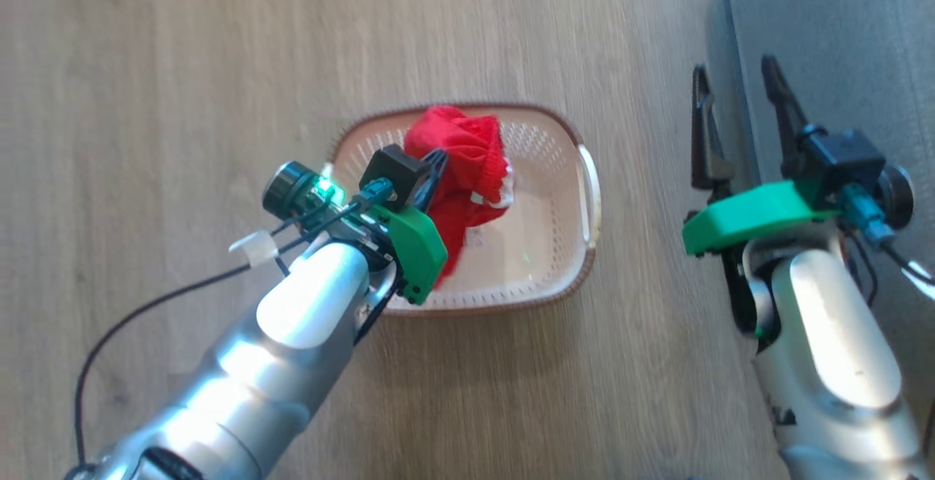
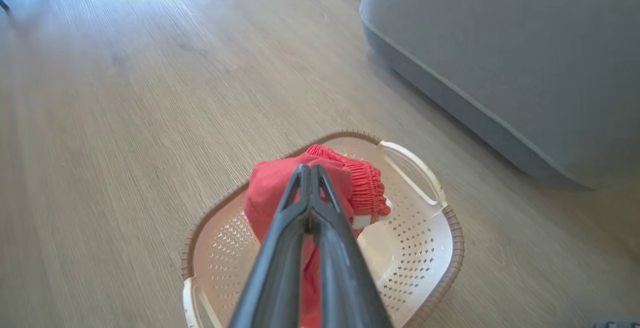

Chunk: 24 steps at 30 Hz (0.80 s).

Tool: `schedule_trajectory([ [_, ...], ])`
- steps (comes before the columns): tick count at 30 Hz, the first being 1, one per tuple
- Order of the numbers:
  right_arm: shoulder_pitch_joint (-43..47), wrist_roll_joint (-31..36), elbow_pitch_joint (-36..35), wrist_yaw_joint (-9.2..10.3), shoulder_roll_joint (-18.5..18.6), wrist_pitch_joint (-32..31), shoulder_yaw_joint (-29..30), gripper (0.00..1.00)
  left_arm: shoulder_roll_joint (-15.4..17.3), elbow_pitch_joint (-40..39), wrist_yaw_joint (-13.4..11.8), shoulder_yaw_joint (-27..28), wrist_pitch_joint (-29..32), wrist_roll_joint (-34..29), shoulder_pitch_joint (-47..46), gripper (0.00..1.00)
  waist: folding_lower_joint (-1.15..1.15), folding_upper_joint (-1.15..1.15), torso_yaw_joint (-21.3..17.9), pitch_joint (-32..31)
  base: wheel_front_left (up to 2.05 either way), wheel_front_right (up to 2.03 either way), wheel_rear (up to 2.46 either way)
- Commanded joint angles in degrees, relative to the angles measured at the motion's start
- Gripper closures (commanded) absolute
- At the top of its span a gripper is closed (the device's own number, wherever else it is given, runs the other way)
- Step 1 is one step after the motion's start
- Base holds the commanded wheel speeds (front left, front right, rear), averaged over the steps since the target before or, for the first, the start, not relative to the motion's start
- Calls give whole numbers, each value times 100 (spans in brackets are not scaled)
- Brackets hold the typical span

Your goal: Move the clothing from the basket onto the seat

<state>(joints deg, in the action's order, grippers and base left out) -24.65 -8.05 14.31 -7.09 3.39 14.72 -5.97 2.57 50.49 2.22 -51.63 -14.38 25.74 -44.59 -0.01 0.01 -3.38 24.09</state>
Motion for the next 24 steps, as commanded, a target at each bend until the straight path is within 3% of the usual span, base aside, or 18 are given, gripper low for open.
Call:
schedule_trajectory([
  [1,97,32,-137,-40,-31,28,-89,0,34,-223,-38,215,-61,17,-3,100,1,-1,242,-402,0,0,0],
  [13,555,-79,171,-40,27,28,-214,0,137,-1327,-108,1151,-62,-59,533,100,1,-1,451,-1374,0,0,0],
  [24,904,-206,361,-40,12,28,-398,0,151,-1881,-55,1610,-62,-72,582,100,1,-1,459,-1939,0,0,0],
])
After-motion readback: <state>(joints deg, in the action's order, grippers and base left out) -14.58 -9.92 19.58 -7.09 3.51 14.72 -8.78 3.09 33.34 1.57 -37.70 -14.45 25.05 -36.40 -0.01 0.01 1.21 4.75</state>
